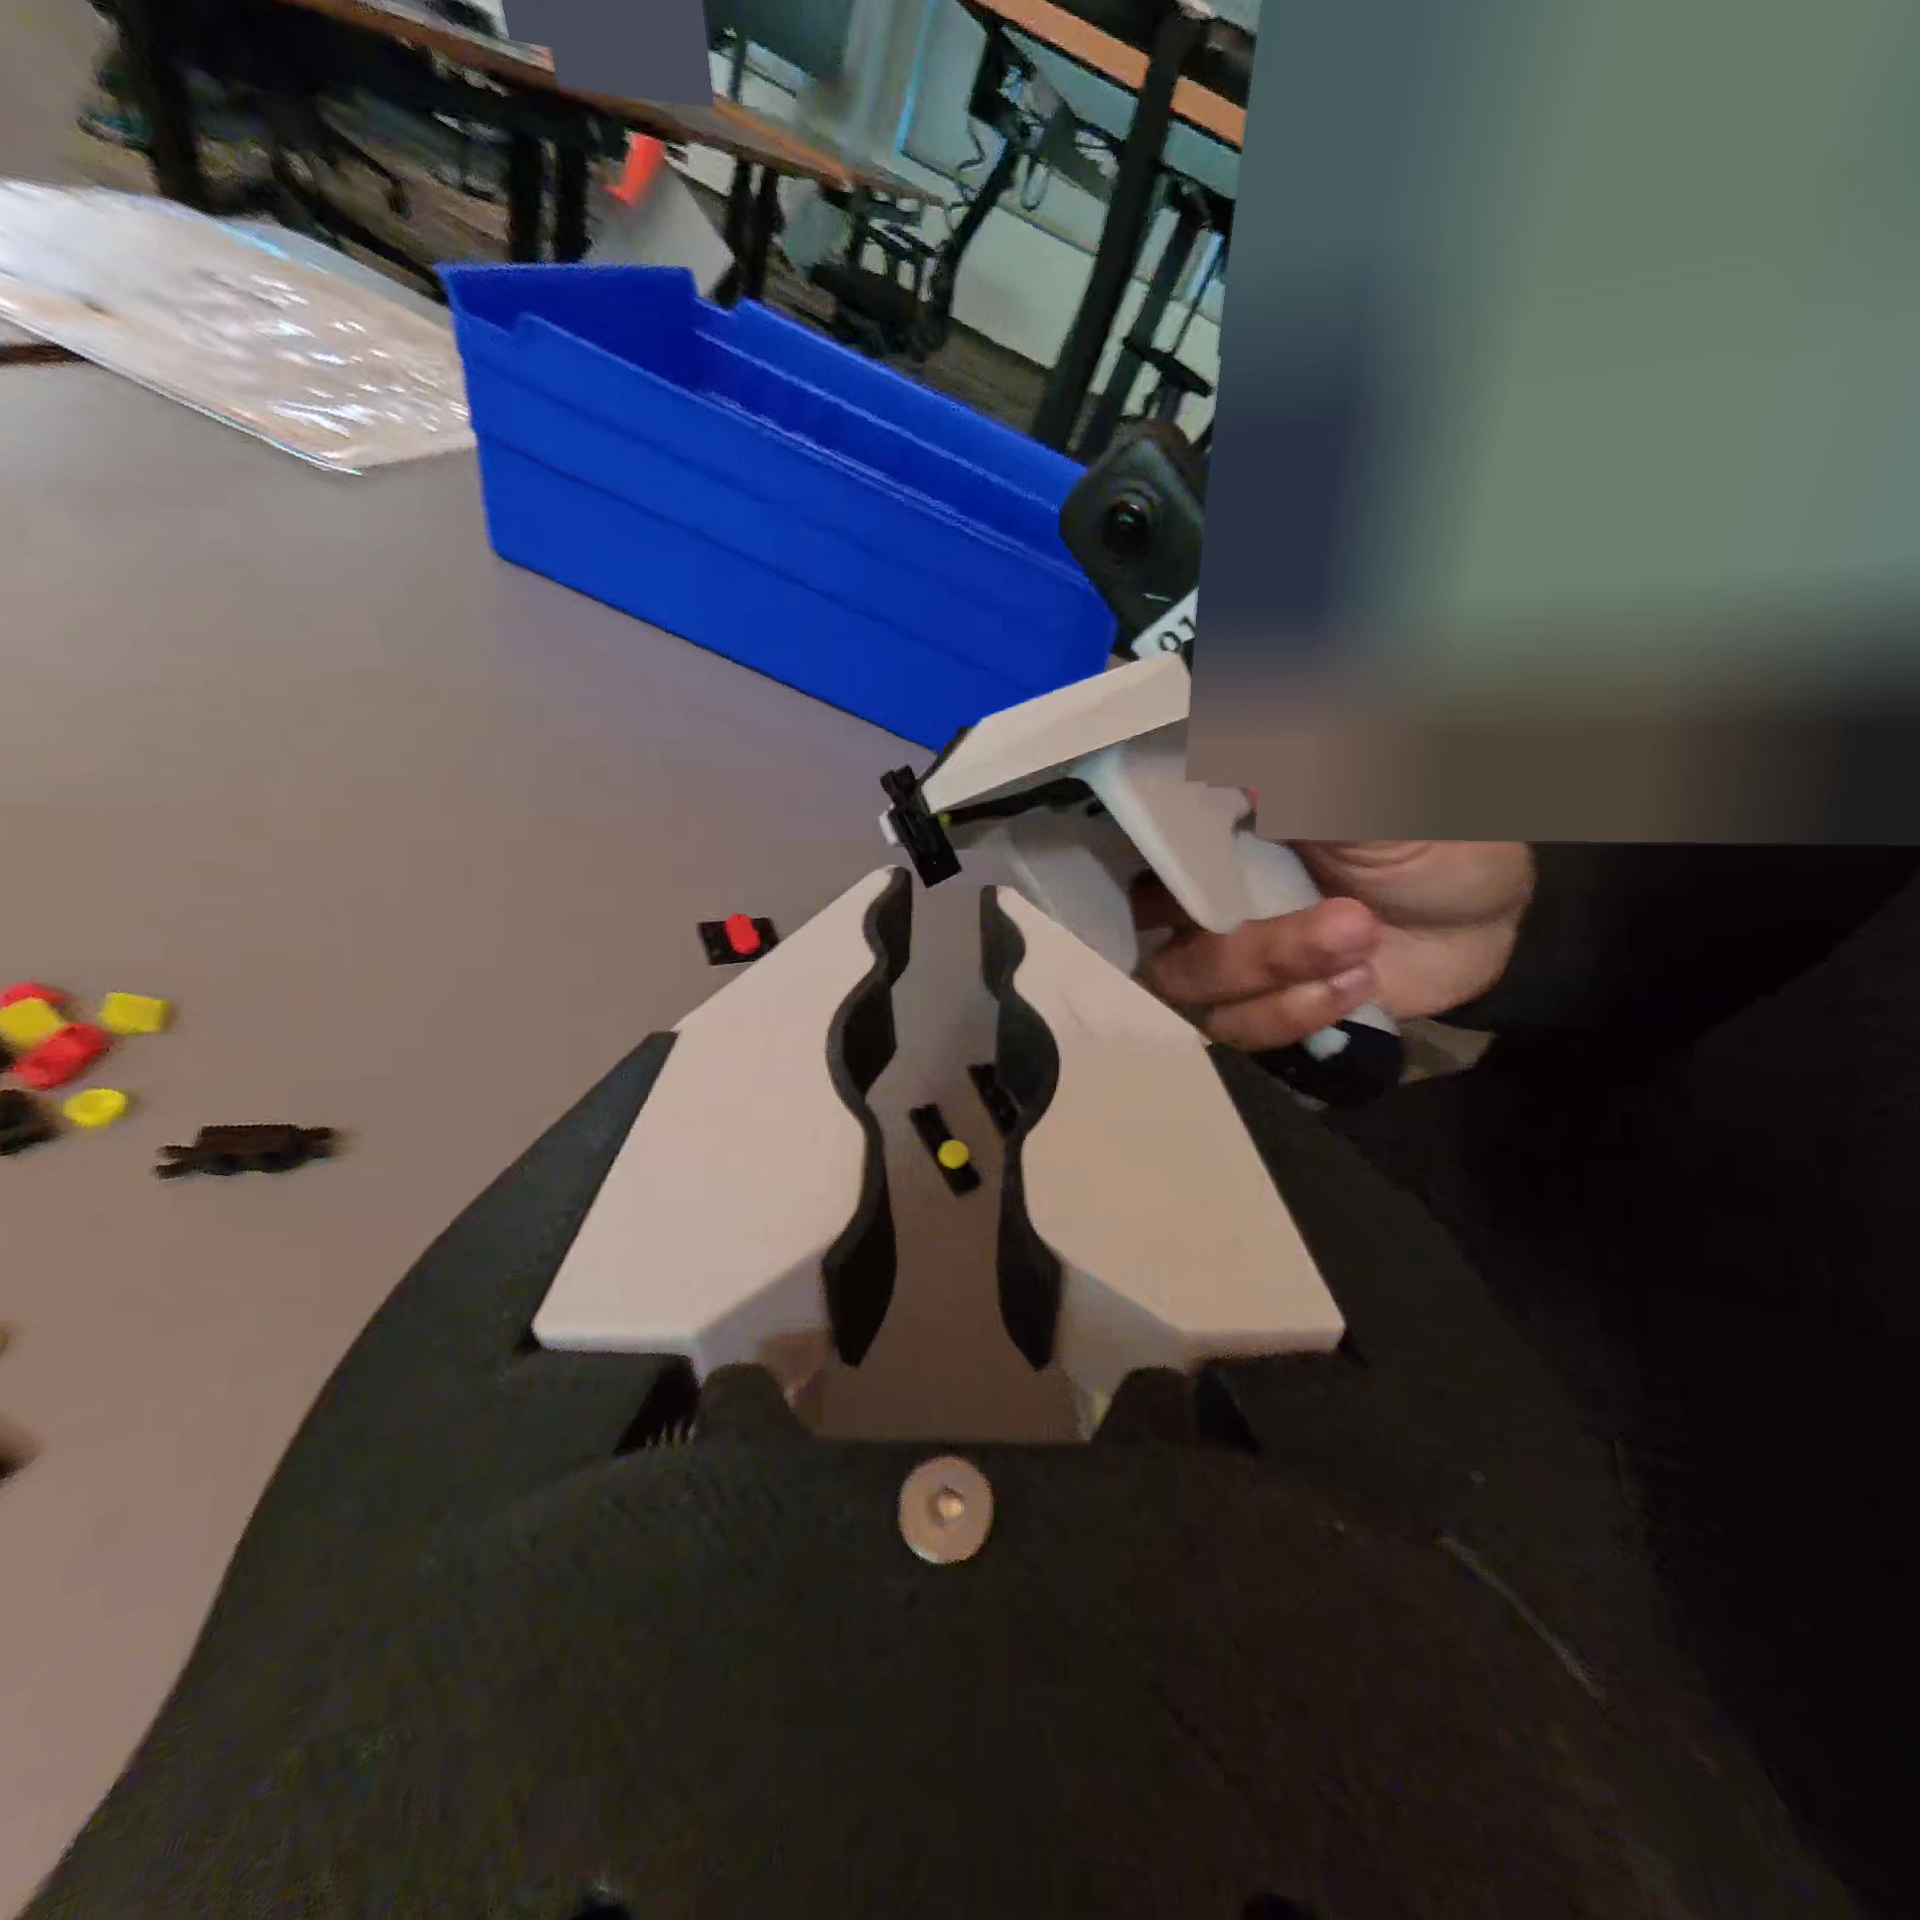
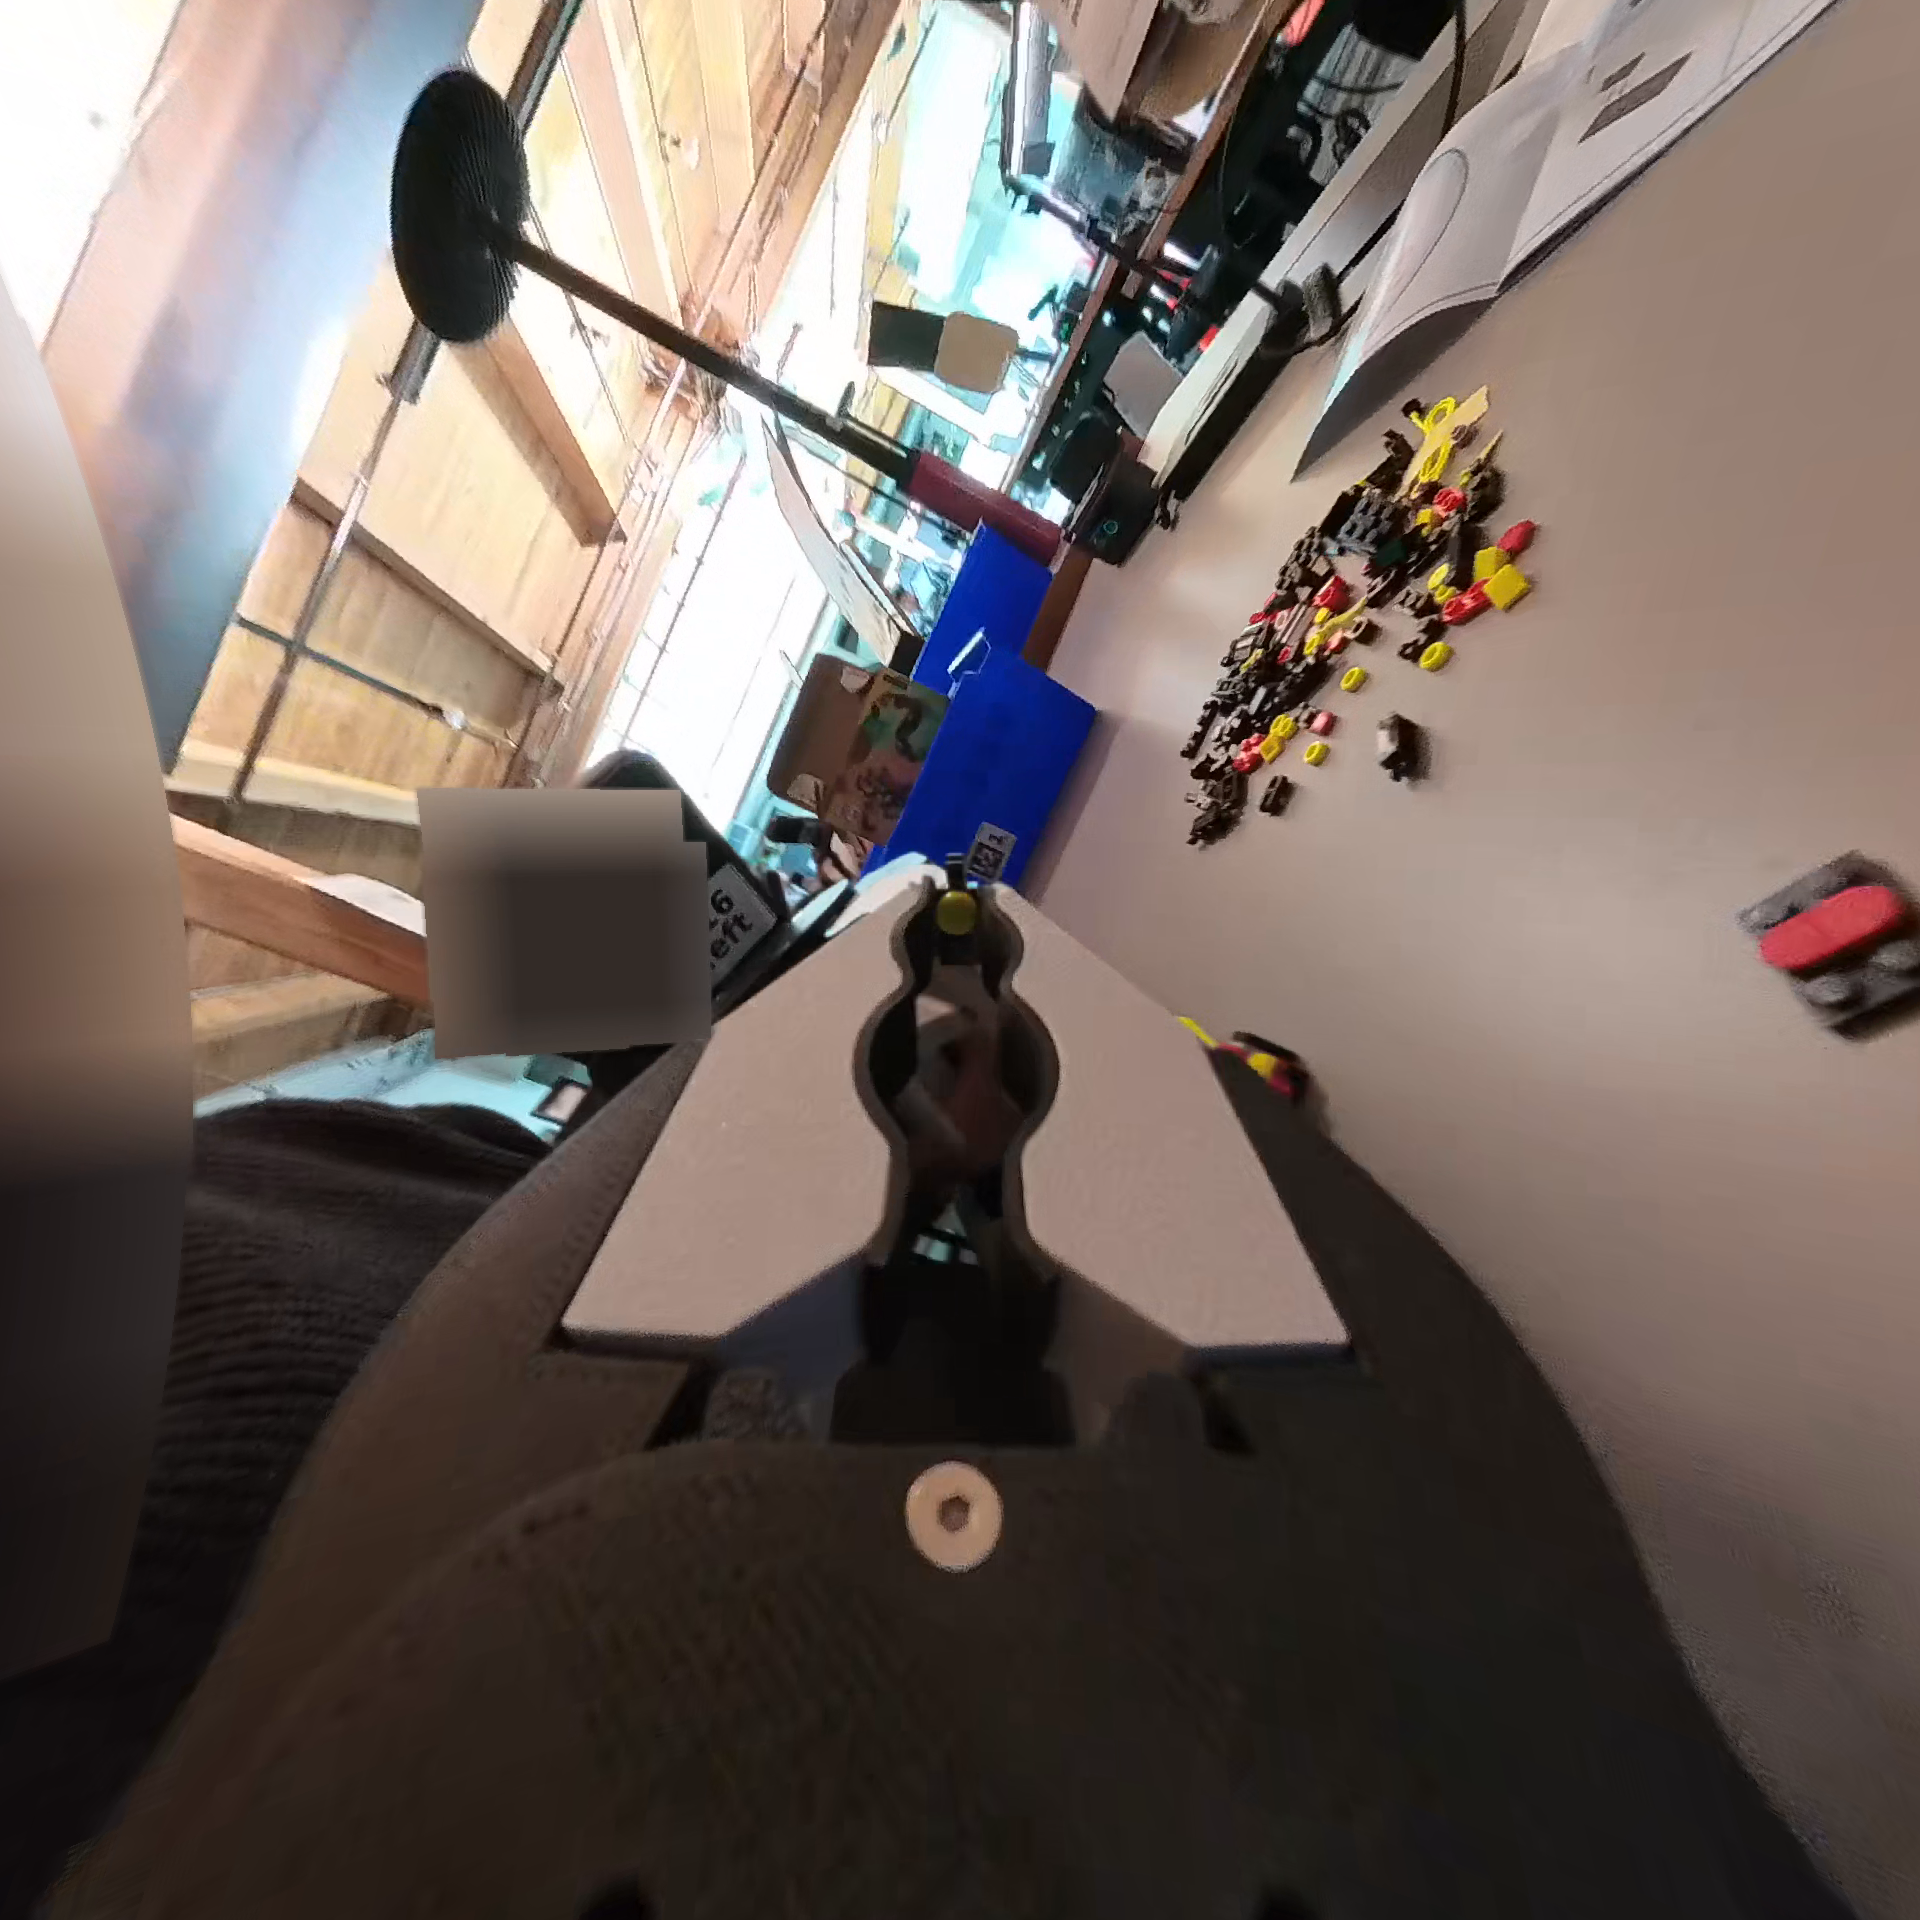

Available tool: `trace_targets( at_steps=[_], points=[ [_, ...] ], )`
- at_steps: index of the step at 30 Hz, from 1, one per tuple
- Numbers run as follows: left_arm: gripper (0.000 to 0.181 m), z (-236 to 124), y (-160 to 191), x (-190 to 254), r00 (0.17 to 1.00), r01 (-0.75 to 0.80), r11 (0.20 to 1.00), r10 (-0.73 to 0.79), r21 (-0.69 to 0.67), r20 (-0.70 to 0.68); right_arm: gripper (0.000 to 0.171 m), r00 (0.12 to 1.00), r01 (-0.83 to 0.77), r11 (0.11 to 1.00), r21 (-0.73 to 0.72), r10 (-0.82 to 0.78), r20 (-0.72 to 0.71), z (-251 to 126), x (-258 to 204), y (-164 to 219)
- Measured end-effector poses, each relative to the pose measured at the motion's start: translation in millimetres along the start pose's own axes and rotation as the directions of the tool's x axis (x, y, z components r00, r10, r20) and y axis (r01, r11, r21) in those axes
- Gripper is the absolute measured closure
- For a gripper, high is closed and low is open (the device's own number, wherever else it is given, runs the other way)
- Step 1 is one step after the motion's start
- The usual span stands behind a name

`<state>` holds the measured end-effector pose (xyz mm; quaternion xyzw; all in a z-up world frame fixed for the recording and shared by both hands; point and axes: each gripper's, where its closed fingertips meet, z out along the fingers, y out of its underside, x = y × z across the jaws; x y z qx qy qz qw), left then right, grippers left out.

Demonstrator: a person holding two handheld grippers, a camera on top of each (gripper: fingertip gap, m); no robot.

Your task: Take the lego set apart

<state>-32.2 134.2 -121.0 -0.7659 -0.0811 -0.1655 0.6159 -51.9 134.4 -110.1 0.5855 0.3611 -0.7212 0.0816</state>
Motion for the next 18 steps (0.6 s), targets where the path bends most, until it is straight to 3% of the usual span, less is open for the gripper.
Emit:
trace_targets(
  at_steps=[13,18],
  points=[
    [0.181,-6.7,-10.3,-6.7,0.997,-0.067,0.997,0.065,0.049,0.053,0.165,0.989,-0.126,0.992,0.010,0.125,0.073,1.2,-4.7,1.9],
    [0.179,-7.4,-10.9,-4.8,0.981,-0.184,0.982,0.181,0.043,0.072,0.164,0.965,-0.238,0.971,-0.004,0.237,0.111,-0.5,-1.7,1.6]
  ],
)
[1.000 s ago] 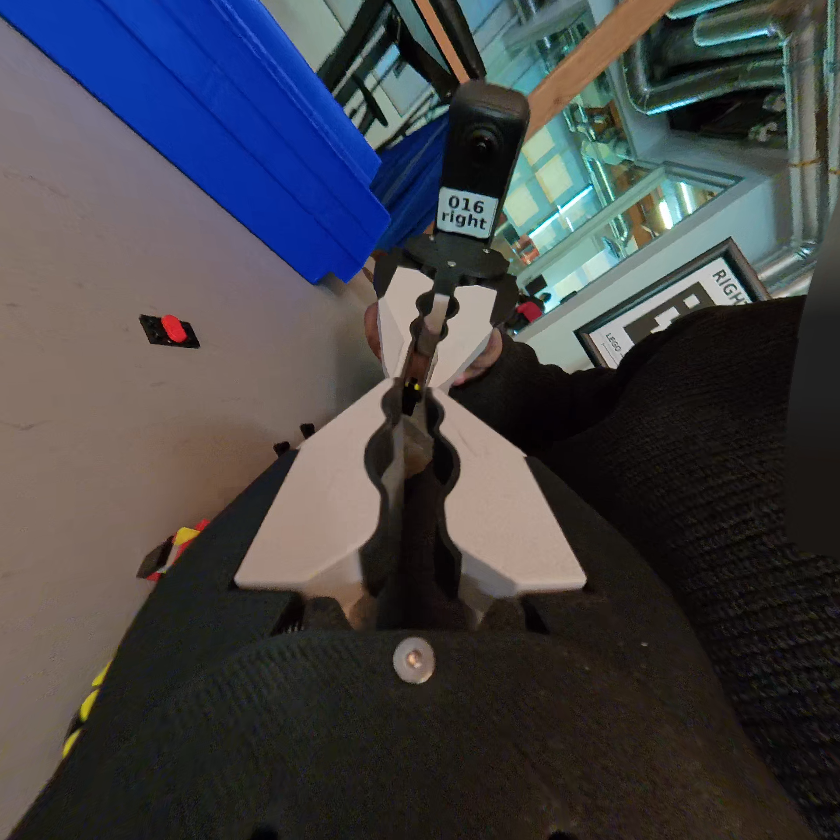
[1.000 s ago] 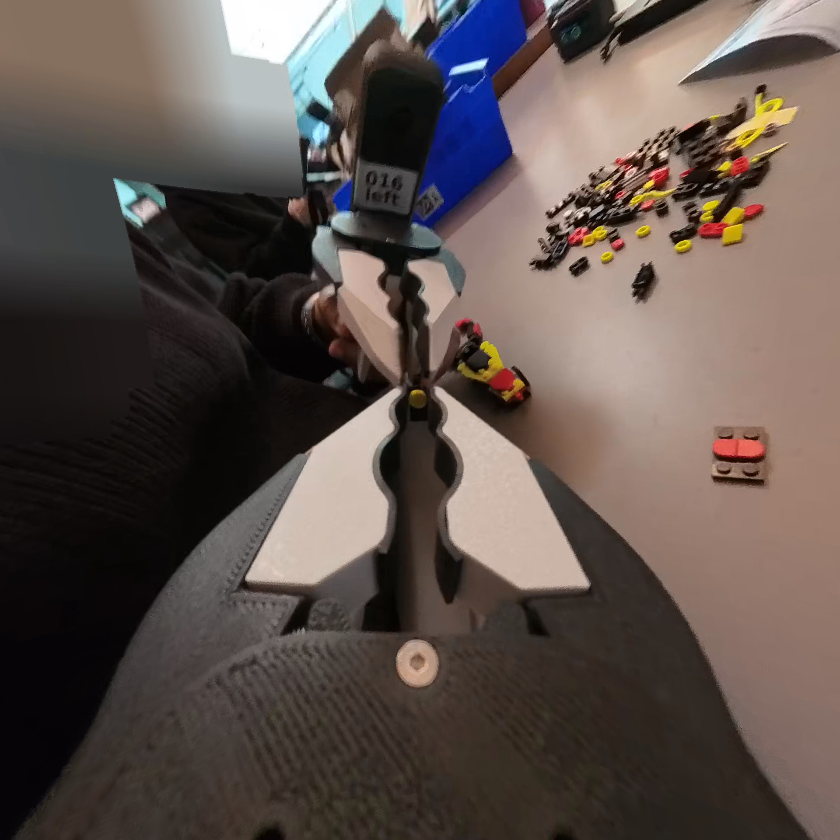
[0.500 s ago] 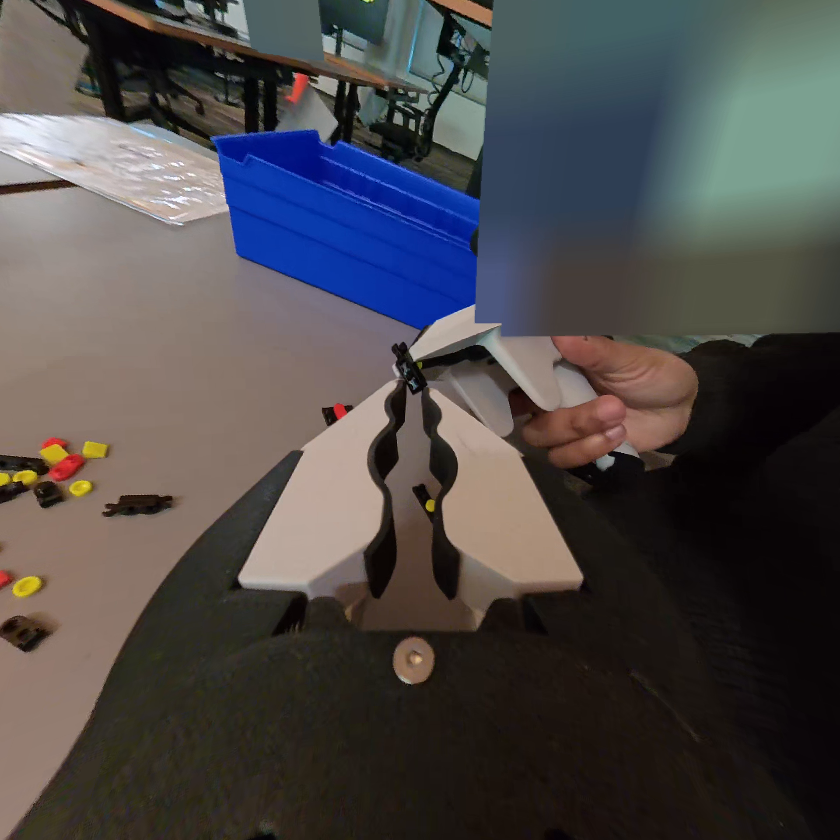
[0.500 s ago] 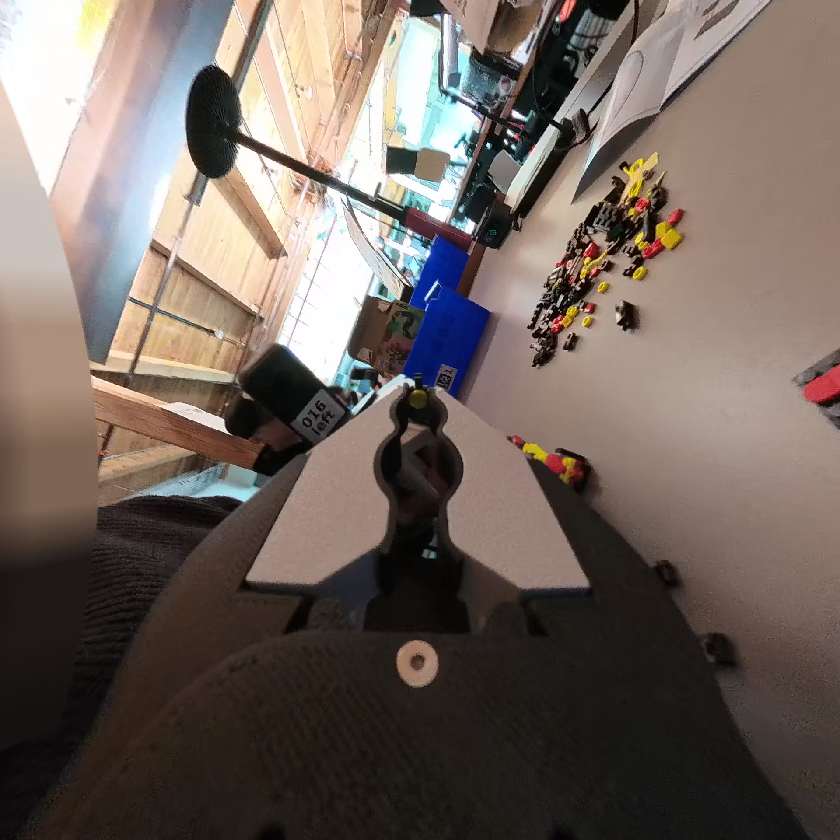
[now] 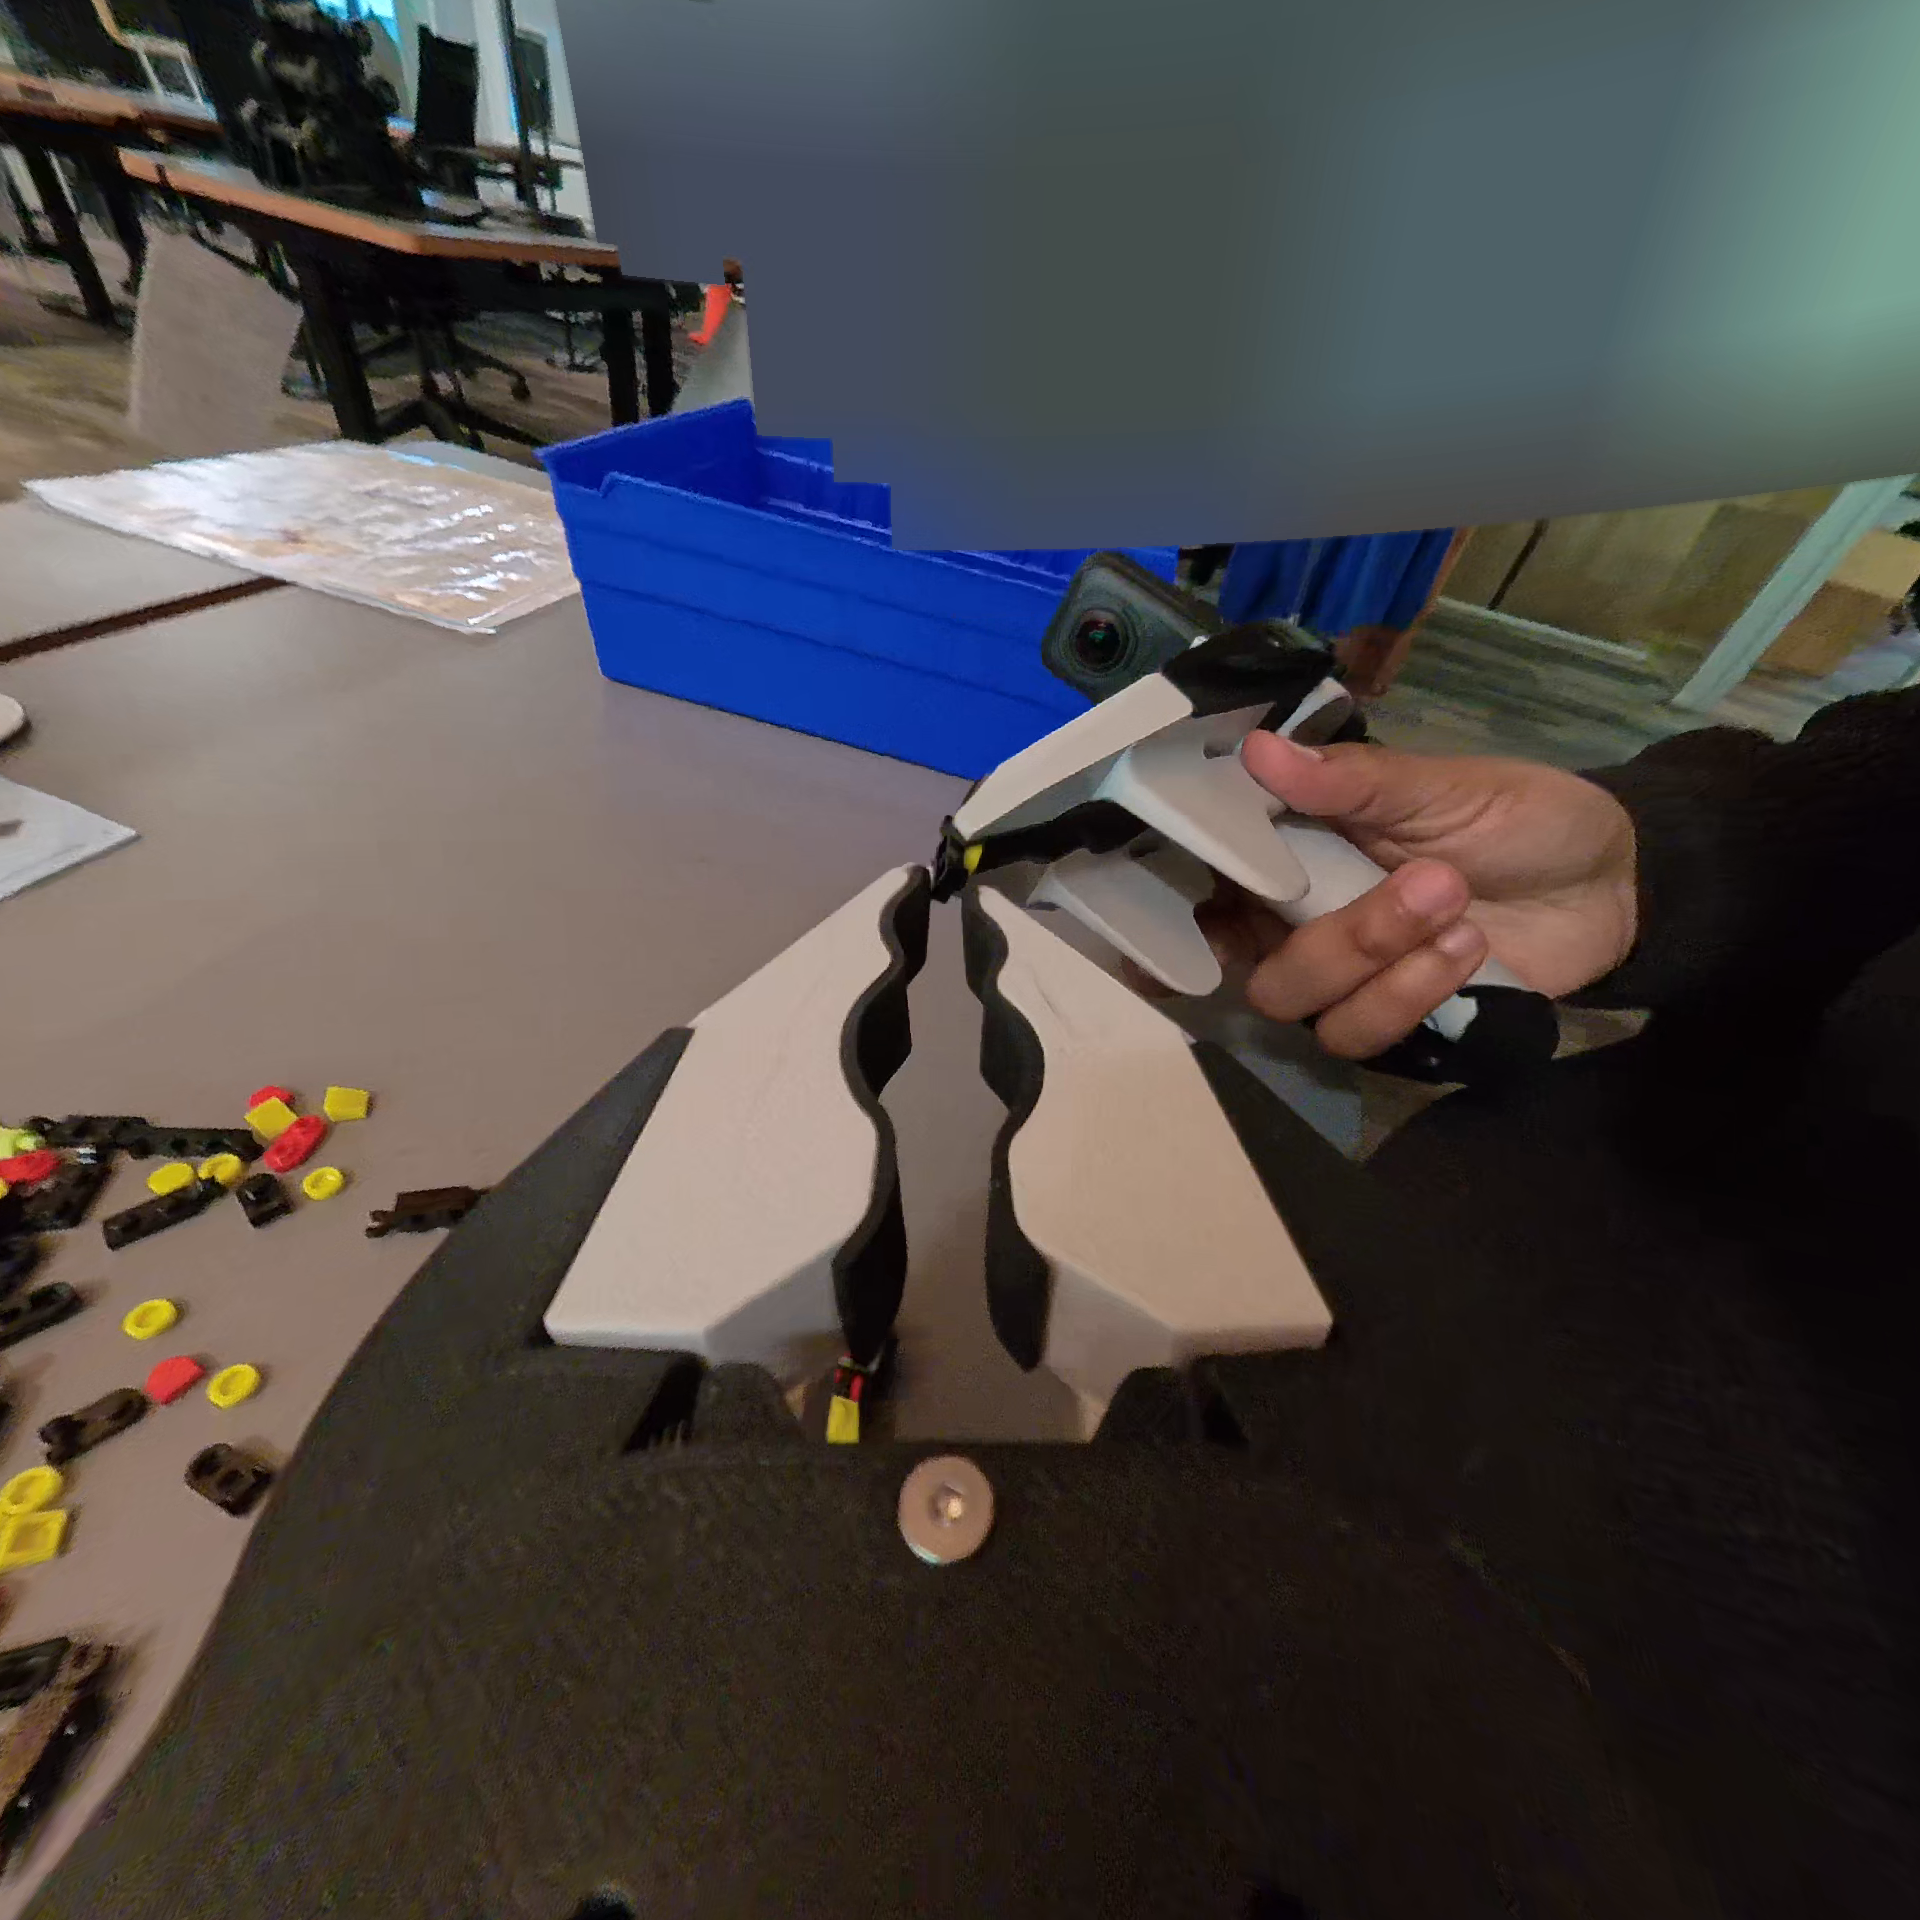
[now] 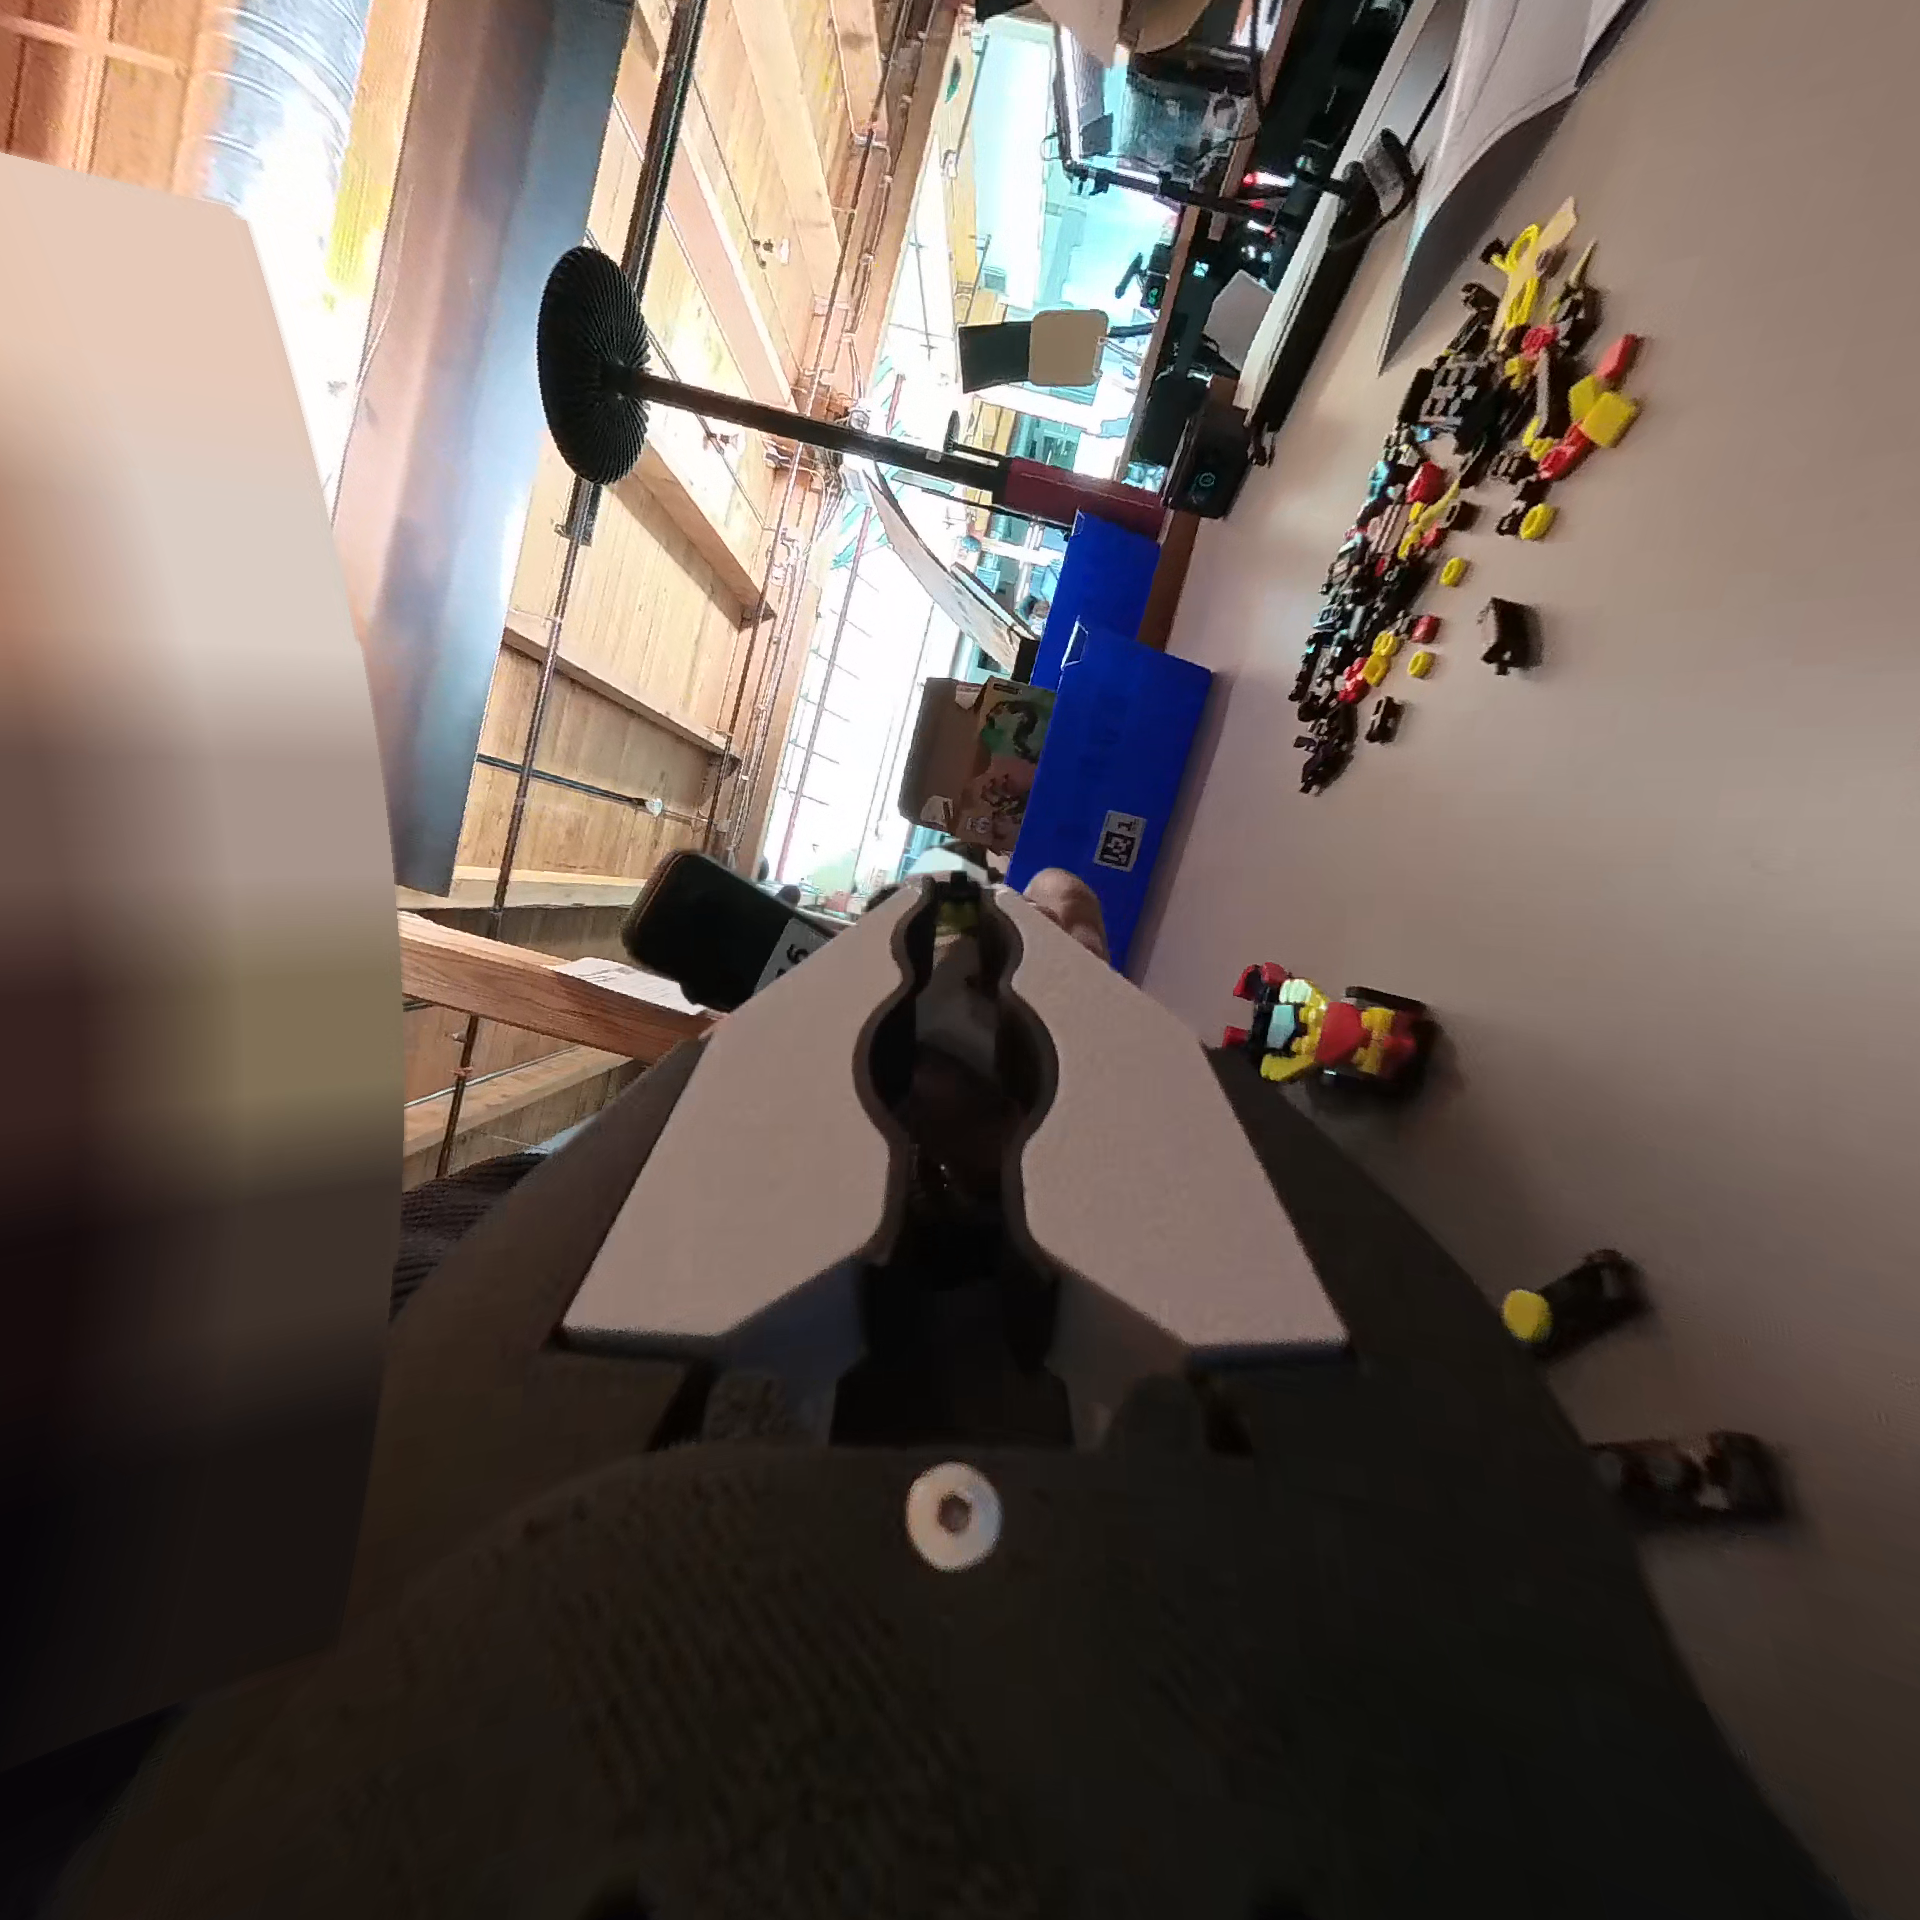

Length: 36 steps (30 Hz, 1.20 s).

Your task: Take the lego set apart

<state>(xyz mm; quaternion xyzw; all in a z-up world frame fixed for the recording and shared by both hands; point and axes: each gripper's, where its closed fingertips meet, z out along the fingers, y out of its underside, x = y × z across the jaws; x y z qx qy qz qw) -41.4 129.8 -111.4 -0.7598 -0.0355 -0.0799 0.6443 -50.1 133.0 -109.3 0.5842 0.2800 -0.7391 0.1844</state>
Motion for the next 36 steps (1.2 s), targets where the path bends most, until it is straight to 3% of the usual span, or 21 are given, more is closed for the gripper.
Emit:
trace_targets(
  at_steps=[24,33,36],
  points=[
    [0.176,-1.3,7.7,2.3,0.977,-0.212,0.975,0.212,-0.066,-0.001,0.164,0.998,-0.065,0.995,-0.071,0.063,-0.031,-0.6,8.5,7.1],
    [0.180,-1.7,8.7,3.0,0.973,-0.232,0.970,0.232,-0.079,-0.006,0.165,0.998,-0.059,0.995,-0.082,0.057,-0.033,0.6,7.5,9.6],
    [0.180,-0.9,10.4,-0.2,0.987,-0.158,0.982,0.158,-0.106,-0.008,0.162,0.999,0.004,0.995,-0.101,-0.008,-0.039,-2.4,8.1,9.0]
  ],
)
